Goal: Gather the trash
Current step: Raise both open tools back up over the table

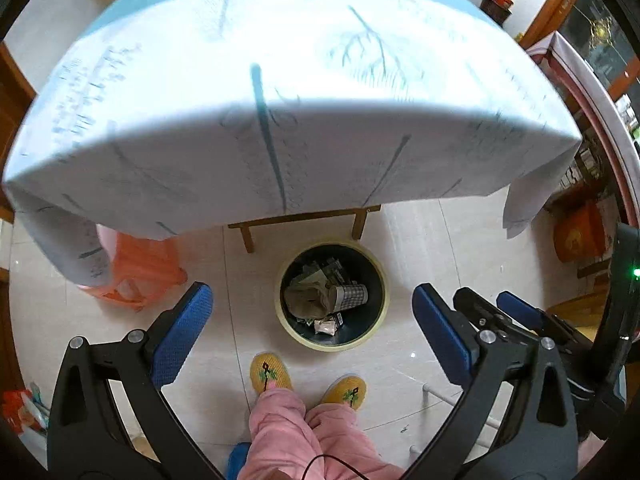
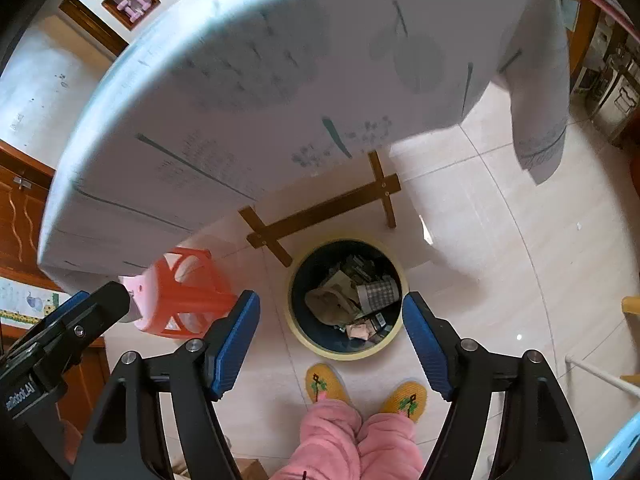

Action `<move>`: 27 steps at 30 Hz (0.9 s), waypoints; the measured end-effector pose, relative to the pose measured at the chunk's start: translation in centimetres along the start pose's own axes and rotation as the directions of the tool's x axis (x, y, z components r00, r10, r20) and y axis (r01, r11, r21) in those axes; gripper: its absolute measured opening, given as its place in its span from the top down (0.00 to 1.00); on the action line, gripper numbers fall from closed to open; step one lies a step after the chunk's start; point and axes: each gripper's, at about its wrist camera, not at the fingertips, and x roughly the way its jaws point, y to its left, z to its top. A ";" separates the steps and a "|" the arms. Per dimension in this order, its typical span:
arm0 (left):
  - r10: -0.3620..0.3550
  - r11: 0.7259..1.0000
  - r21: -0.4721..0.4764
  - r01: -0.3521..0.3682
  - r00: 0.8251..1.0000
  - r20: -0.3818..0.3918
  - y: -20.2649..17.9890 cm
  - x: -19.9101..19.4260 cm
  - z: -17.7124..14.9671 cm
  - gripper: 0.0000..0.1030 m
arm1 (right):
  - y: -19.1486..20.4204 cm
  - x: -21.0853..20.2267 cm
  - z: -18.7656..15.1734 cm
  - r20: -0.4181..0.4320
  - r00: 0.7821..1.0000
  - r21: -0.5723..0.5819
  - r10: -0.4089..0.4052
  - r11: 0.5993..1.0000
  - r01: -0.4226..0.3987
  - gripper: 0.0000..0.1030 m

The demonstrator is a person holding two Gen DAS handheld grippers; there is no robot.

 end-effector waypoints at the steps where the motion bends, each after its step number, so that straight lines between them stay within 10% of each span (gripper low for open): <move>1: 0.003 1.000 -0.007 -0.003 1.000 0.005 0.1 -1.0 0.1 0.04 | 0.4 -1.2 0.2 0.008 1.000 -0.006 0.002 1.000 -0.002 0.26; 27: 0.096 0.995 -0.049 -0.087 0.969 0.229 -1.6 -23.3 5.3 0.04 | 8.5 -27.6 5.2 0.250 0.967 -0.187 0.041 0.982 0.007 0.17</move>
